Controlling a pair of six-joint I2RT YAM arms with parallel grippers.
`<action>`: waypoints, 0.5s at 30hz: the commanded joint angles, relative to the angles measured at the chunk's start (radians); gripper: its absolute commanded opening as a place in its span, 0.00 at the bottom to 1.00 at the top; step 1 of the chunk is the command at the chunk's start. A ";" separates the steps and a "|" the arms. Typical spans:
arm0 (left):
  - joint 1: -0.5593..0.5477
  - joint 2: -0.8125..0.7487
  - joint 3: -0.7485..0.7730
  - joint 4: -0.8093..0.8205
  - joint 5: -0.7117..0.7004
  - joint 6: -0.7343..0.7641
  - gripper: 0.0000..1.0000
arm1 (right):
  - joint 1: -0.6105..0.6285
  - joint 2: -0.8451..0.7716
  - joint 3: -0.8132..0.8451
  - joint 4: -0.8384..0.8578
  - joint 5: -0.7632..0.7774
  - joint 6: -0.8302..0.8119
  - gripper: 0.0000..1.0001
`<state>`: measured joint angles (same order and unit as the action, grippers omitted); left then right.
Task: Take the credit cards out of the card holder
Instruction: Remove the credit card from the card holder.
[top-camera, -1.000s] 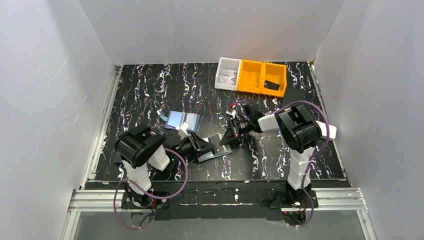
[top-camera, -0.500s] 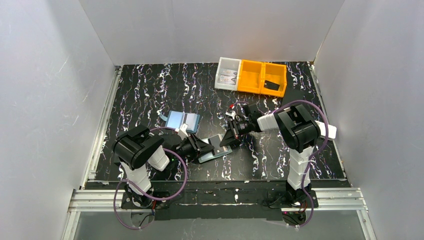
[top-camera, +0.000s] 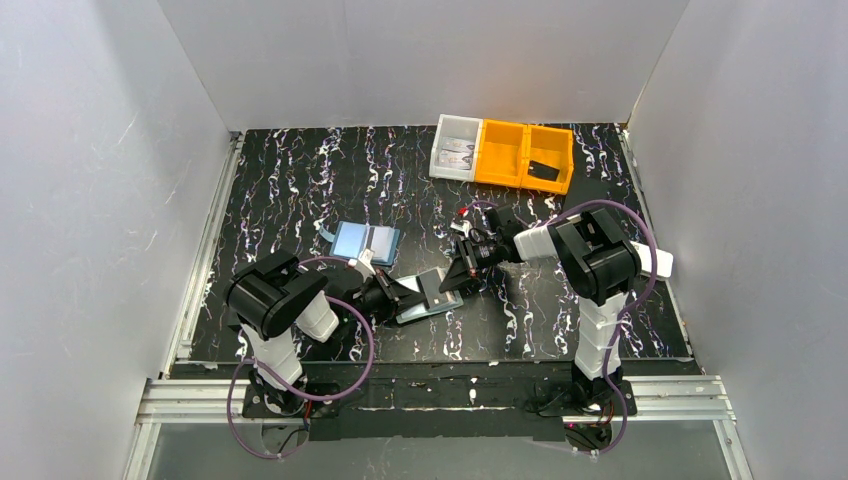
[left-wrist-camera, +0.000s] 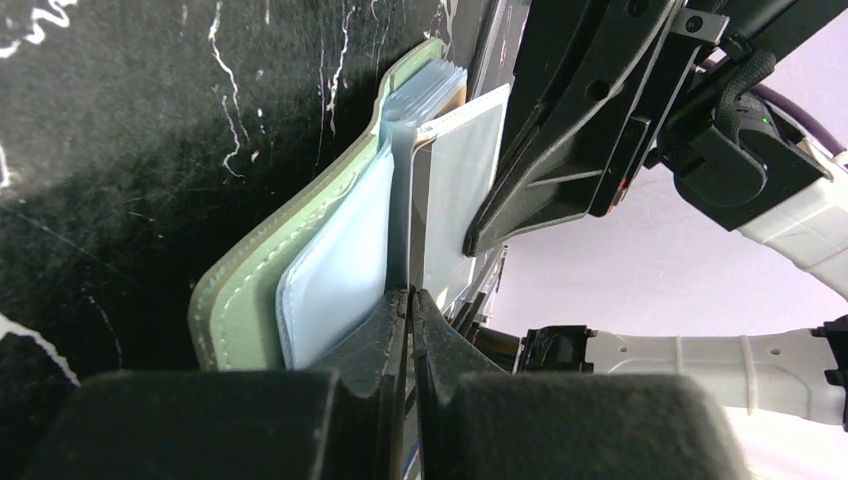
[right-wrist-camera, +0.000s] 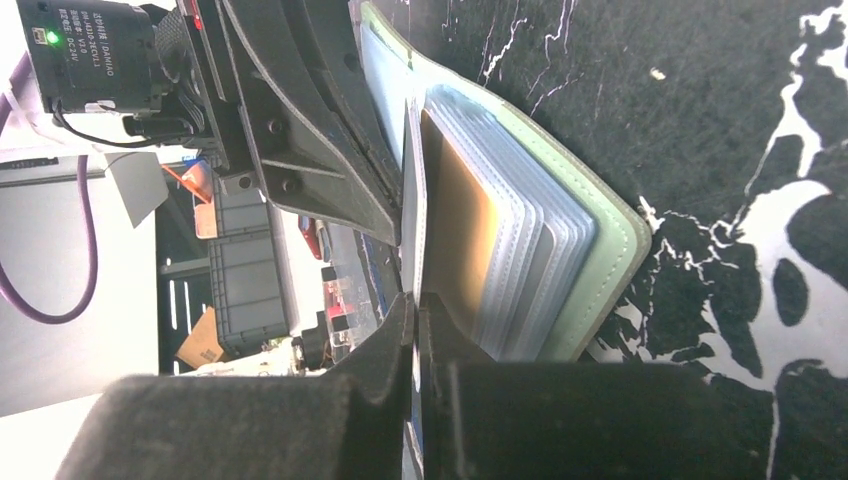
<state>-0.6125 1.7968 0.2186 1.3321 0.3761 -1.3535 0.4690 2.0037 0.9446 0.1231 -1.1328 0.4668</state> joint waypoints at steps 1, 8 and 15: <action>-0.001 -0.081 -0.017 0.133 -0.053 0.090 0.00 | 0.015 0.027 0.037 -0.090 -0.009 -0.075 0.19; 0.008 -0.038 -0.059 0.132 -0.018 0.147 0.00 | -0.007 0.029 0.031 -0.092 0.006 -0.085 0.14; 0.018 -0.007 -0.072 0.133 -0.015 0.152 0.00 | -0.009 0.032 0.035 -0.106 0.012 -0.101 0.01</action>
<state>-0.6102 1.7902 0.1654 1.4142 0.3561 -1.2314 0.4671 2.0174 0.9596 0.0494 -1.1408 0.4078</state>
